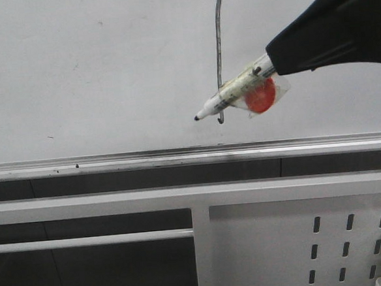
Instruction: Write number 1 on whiteboard
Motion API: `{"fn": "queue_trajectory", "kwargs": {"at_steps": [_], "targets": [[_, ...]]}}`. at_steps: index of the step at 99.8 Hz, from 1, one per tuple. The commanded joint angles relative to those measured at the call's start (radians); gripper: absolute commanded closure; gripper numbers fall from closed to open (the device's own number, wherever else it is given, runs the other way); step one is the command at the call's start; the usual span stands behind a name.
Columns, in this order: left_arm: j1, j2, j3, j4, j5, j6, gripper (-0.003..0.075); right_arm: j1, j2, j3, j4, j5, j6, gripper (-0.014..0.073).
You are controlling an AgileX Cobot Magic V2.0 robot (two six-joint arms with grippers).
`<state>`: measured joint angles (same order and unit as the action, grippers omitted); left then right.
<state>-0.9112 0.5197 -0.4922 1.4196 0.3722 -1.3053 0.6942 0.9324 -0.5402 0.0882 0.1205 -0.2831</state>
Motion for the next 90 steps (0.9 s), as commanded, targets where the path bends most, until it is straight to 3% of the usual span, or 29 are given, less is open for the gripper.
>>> {"fn": "queue_trajectory", "kwargs": {"at_steps": [1, 11, 28, 33, 66, 90], "targets": [[-0.005, 0.028, -0.028, 0.057, -0.148, 0.008, 0.0738, 0.062, -0.047, -0.032, -0.028, 0.029, -0.011, 0.0666], [-0.005, 0.097, -0.022, 0.057, -0.309, 0.131, 0.0679, 0.112, -0.057, -0.054, -0.028, 0.114, -0.011, 0.0666], [-0.005, 0.28, -0.017, 0.057, -0.421, 0.178, 0.037, 0.148, -0.055, -0.16, -0.028, 0.265, -0.011, 0.0666], [-0.005, 0.331, -0.017, 0.075, -0.426, 0.196, 0.0334, 0.15, -0.055, -0.191, -0.028, 0.294, -0.011, 0.0666], [-0.005, 0.533, -0.055, 0.08, -0.475, 0.24, 0.0334, 0.156, 0.012, -0.312, -0.011, 0.363, -0.011, 0.0666], [-0.005, 0.536, -0.072, 0.08, -0.459, 0.255, 0.0334, 0.234, 0.063, -0.312, -0.003, 0.291, -0.011, 0.0666]]}}
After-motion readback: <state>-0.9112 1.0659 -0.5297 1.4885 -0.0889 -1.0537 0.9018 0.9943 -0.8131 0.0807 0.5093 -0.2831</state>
